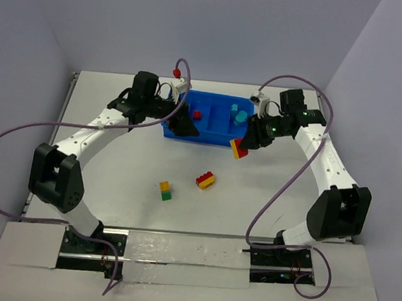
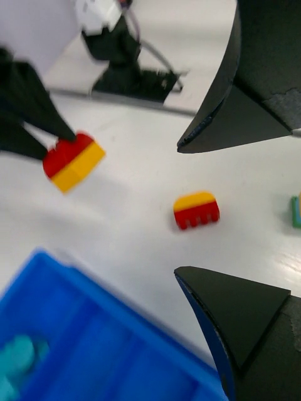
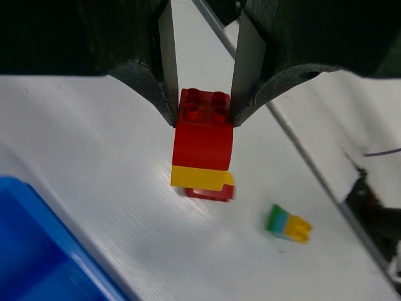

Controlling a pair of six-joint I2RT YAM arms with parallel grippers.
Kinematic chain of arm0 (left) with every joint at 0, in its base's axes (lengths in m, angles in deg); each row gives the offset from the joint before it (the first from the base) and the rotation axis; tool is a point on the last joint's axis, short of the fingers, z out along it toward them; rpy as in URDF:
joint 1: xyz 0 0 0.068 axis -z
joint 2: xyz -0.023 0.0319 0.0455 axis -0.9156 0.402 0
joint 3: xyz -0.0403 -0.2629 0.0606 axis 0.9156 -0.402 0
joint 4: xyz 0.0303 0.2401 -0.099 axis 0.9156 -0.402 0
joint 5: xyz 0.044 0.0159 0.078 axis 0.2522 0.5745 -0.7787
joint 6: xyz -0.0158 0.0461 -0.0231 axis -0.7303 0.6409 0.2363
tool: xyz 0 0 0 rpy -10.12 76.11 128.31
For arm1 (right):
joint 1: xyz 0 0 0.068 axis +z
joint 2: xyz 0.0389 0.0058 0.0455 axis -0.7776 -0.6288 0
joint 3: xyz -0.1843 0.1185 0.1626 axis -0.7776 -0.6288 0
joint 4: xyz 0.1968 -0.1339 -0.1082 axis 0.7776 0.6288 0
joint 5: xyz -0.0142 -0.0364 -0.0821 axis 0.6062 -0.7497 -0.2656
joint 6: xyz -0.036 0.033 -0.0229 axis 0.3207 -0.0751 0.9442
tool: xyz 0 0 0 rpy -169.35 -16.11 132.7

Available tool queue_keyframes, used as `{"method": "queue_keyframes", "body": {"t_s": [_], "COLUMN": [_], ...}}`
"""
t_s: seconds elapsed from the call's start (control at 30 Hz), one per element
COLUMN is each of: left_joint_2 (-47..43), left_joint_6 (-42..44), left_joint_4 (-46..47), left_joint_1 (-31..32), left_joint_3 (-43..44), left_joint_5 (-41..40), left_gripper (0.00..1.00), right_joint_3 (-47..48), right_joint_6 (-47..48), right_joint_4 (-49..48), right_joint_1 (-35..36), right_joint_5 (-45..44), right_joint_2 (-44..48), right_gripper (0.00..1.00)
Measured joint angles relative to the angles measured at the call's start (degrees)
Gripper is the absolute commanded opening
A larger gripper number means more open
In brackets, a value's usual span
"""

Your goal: Sort the legos into containers by color

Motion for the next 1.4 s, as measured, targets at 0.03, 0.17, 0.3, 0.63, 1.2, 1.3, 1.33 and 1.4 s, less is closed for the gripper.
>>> {"method": "queue_keyframes", "body": {"t_s": [0.03,0.17,0.3,0.63,1.2,1.3,1.33,1.4], "left_joint_2": [-0.67,-3.36,-3.55,-3.56,-3.56,-3.56,-3.56,-3.56], "left_joint_6": [-0.48,-2.74,-3.89,-6.47,-7.91,-8.44,-8.78,-9.38], "left_joint_4": [1.72,7.47,10.82,15.02,15.58,15.93,16.03,16.10], "left_joint_1": [0.03,0.34,1.34,4.44,6.66,6.91,6.94,6.95], "left_joint_3": [-1.11,-5.60,-6.92,-8.48,-8.48,-8.48,-8.48,-8.48], "left_joint_5": [2.49,9.78,14.44,20.85,22.17,22.68,22.80,22.87], "left_gripper": [0.83,0.83,0.84,0.84,0.50,0.38,0.38,0.37], "right_joint_3": [0.69,2.25,2.57,2.65,2.65,2.65,2.65,2.64], "right_joint_6": [0.43,1.75,2.31,1.47,-0.22,-0.56,-0.62,-0.74], "right_joint_4": [0.10,0.57,0.68,0.26,-0.97,-1.46,-1.54,-1.81], "right_joint_1": [0.15,2.18,5.47,9.54,10.77,10.79,10.79,10.84], "right_joint_5": [2.71,11.78,17.92,23.47,24.95,24.60,24.54,24.40], "right_joint_2": [0.03,0.18,0.63,2.28,3.29,3.36,3.39,3.55], "right_gripper": [0.00,0.00,0.00,0.00,0.00,0.03,0.03,0.03]}}
